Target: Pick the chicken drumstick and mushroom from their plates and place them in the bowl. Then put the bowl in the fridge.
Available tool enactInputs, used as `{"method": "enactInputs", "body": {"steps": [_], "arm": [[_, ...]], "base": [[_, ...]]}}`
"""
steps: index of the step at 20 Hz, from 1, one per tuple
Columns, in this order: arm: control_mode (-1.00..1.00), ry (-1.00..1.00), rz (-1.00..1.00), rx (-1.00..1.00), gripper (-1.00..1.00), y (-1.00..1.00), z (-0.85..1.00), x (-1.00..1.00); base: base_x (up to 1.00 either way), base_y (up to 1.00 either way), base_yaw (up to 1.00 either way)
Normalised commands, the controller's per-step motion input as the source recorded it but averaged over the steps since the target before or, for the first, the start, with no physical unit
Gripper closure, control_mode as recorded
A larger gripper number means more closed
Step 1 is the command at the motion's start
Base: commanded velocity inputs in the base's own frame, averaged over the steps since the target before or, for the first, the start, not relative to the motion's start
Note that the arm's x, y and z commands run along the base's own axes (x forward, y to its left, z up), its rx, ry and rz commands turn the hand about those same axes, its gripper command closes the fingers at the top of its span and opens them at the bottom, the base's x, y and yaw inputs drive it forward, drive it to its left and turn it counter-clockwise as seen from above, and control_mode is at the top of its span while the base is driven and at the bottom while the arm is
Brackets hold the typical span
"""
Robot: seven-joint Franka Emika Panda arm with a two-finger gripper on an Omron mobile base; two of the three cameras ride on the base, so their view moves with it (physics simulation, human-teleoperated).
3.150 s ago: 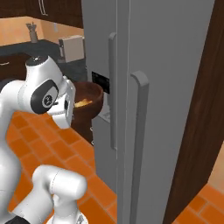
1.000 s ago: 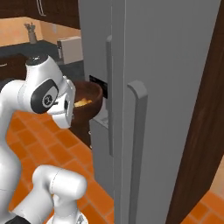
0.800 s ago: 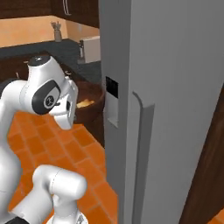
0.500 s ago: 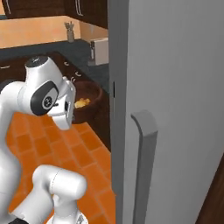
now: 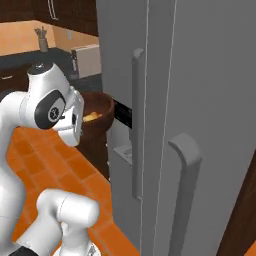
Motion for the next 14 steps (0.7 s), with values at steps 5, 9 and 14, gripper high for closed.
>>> {"method": "enactInputs", "body": {"steps": [5, 9, 14], "arm": [[1.0, 0.0, 0.0, 0.0, 1.0, 0.0, 0.0, 0.0], [1.0, 0.0, 0.0, 0.0, 1.0, 0.0, 0.0, 0.0], [1.0, 0.0, 0.0, 0.0, 1.0, 0.0, 0.0, 0.0]], "base": [[0.24, 0.82, -0.39], [-0.33, 0.05, -0.84], [-0.09, 0.0, -0.85]]}}
